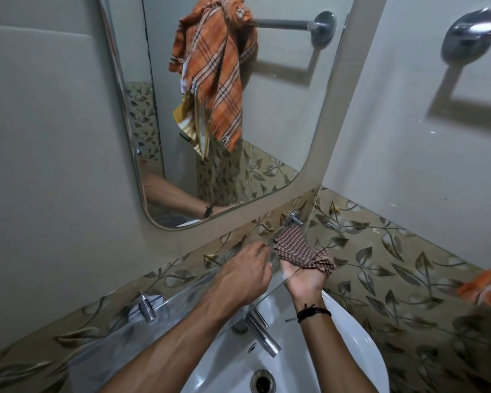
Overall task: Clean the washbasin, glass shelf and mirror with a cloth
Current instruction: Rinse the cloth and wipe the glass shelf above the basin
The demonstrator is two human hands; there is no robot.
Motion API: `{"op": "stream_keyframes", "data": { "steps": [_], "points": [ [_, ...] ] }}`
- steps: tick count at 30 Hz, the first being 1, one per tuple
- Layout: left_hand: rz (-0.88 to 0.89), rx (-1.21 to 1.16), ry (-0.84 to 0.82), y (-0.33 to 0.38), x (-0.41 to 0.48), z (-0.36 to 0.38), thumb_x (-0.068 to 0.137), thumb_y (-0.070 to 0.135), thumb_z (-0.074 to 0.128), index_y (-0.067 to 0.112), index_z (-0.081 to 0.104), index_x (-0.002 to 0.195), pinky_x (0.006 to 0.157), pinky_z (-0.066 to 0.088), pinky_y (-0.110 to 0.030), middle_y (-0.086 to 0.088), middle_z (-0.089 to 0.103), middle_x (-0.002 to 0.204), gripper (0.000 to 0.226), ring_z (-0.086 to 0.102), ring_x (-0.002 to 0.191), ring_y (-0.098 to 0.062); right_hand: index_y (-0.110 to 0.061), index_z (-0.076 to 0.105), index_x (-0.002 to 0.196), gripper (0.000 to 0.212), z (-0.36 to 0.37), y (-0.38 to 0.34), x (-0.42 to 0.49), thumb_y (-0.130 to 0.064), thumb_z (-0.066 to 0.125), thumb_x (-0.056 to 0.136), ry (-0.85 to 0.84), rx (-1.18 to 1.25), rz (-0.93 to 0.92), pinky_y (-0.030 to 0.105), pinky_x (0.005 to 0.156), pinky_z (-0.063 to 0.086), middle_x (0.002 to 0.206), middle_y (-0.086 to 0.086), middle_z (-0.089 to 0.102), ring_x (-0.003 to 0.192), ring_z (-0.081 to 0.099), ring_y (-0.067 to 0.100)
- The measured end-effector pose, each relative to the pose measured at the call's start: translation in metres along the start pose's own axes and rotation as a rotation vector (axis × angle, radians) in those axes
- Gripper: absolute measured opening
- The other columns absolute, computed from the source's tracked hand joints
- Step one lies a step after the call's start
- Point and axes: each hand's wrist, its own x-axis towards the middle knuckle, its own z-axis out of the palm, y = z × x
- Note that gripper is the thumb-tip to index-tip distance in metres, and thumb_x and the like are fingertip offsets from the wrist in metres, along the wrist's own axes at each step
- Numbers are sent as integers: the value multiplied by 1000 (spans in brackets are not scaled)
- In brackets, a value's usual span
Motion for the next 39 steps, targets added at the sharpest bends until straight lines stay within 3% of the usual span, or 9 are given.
{"op": "stream_keyframes", "data": {
  "steps": [2, 6, 11, 14, 18, 25, 31, 39],
  "points": [
    [-2, -3, 4, -1, 1, 1, 106, 36, 32, 15, 36, 152, 121, 26, -37, -5, 33, 159, 51, 32, 144, -18, 1, 45, 144, 61, -7, 2, -5, -43, 42, 102, -19, -71, 55, 47, 111, 41, 142, 26, 53, 132, 51, 38],
    [5, -2, 17, 0, -1, -1, 106, 35, 33, 15, 38, 150, 119, 29, -37, -4, 36, 157, 49, 34, 142, -18, 1, 43, 145, 64, 8, -1, 4, -46, 35, 103, -46, -49, 25, 51, 100, 45, 145, 26, 49, 134, 47, 39],
    [-8, -12, -3, 1, -3, -6, 107, 36, 33, 16, 33, 154, 120, 27, -38, -3, 30, 161, 51, 30, 145, -17, 2, 47, 141, 59, 1, 2, -13, -43, 39, 102, 11, -87, 65, 49, 107, 42, 139, 26, 55, 129, 52, 38],
    [-8, -10, -7, 2, -3, -7, 107, 37, 33, 16, 32, 155, 120, 26, -39, -3, 29, 161, 52, 31, 145, -18, 2, 48, 139, 61, 4, -13, -15, -46, 40, 102, 37, -80, -10, 48, 104, 44, 136, 26, 57, 124, 55, 37],
    [4, -2, 4, 3, -5, -9, 107, 36, 33, 16, 34, 154, 119, 28, -37, -3, 31, 160, 51, 32, 144, -18, 2, 44, 142, 68, 18, -25, 7, -52, 42, 100, 23, 28, -87, 50, 111, 37, 135, 26, 56, 123, 55, 38],
    [3, -4, 4, 4, -5, -9, 107, 36, 32, 16, 34, 154, 120, 25, -35, -3, 30, 161, 52, 30, 145, -17, 3, 52, 133, 62, 1, -6, -18, -49, 39, 102, -16, -53, 33, 48, 90, 57, 127, 27, 64, 114, 64, 37],
    [7, 2, 19, 5, -7, -10, 106, 36, 33, 15, 36, 153, 119, 26, -34, -3, 33, 159, 51, 33, 143, -16, 4, 42, 144, 66, 16, -9, -4, -47, 40, 102, 12, 14, -32, 49, 116, 34, 137, 27, 55, 130, 51, 39],
    [-1, 3, -2, 8, -7, -13, 108, 35, 33, 14, 35, 154, 120, 25, -34, -4, 33, 159, 51, 33, 143, -17, -1, 45, 143, 61, -8, -15, -31, -47, 43, 103, -9, -117, -38, 45, 109, 43, 143, 23, 53, 133, 51, 35]
  ]
}}
